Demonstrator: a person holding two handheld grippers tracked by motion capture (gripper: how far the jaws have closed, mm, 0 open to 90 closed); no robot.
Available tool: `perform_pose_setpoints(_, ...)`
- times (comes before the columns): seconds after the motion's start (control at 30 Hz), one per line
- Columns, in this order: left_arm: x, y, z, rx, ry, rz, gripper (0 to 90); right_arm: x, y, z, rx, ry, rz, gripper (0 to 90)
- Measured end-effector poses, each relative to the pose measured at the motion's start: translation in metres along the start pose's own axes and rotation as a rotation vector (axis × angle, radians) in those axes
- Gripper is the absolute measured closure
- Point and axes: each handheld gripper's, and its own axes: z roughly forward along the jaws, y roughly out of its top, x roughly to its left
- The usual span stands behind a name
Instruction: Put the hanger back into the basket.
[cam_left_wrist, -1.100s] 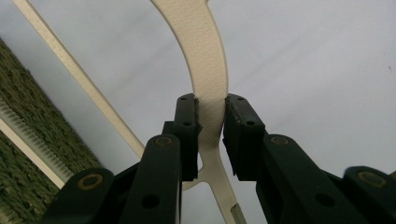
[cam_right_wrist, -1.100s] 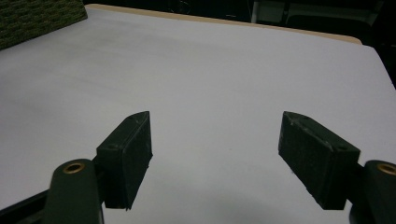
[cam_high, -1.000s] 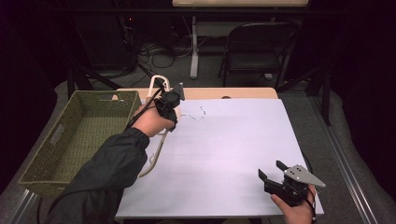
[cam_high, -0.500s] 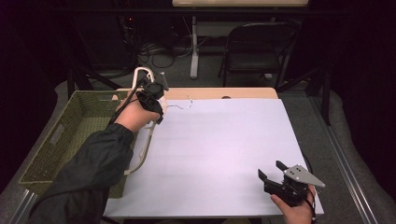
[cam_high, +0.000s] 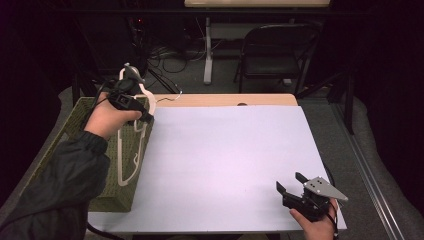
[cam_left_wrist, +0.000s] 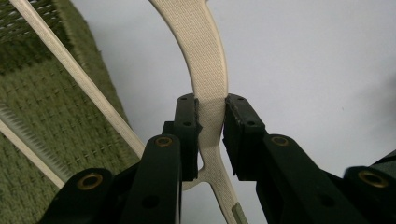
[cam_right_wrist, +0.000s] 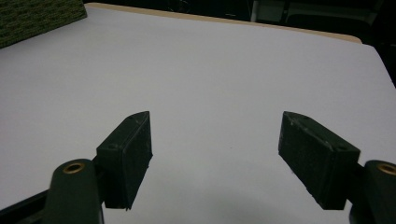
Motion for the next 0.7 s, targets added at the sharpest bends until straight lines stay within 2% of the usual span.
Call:
perform_pose_setpoints(0.1,0.012,-0.008,-0.008,-0.023,-0.014,-0.025,75.7,0.000,0.000,0.000,-0.004,-0.001,0.002,25.6)
perform_pose_setpoints(0.37,0.044,-0.028,-0.021,-0.080,-0.098,-0.108,75.7,0.002,0.000,0.001,0.000,0.002,0.004,25.6)
perform_pose_setpoints(0.7,0.069,-0.043,-0.023,-0.129,-0.123,-0.214,75.7,0.001,0.000,0.000,-0.003,0.000,0.004,25.6)
